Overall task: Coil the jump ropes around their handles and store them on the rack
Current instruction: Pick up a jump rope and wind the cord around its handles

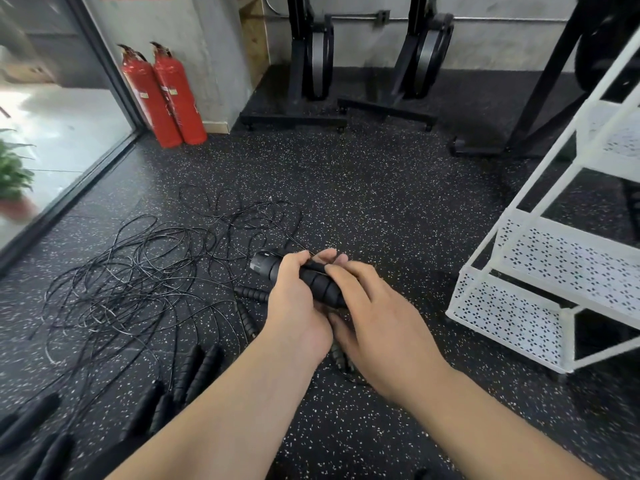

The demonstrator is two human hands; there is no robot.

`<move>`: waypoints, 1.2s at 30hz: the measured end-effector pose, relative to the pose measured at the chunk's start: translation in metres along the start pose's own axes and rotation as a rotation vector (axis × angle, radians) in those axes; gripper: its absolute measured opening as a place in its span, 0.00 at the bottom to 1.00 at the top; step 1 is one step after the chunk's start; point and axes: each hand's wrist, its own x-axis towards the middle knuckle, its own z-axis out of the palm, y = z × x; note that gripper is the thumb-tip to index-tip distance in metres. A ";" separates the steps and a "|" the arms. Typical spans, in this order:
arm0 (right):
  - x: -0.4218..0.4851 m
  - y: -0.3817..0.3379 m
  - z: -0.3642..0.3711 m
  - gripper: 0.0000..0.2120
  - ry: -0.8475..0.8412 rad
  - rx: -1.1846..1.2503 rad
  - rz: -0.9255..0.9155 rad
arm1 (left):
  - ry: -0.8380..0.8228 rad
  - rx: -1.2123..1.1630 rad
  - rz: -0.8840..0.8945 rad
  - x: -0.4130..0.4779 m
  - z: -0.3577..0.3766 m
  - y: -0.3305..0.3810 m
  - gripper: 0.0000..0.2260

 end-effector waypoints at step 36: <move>-0.033 0.026 -0.091 0.35 -0.333 1.214 0.508 | -0.029 2.304 1.189 -0.089 -0.005 0.004 0.19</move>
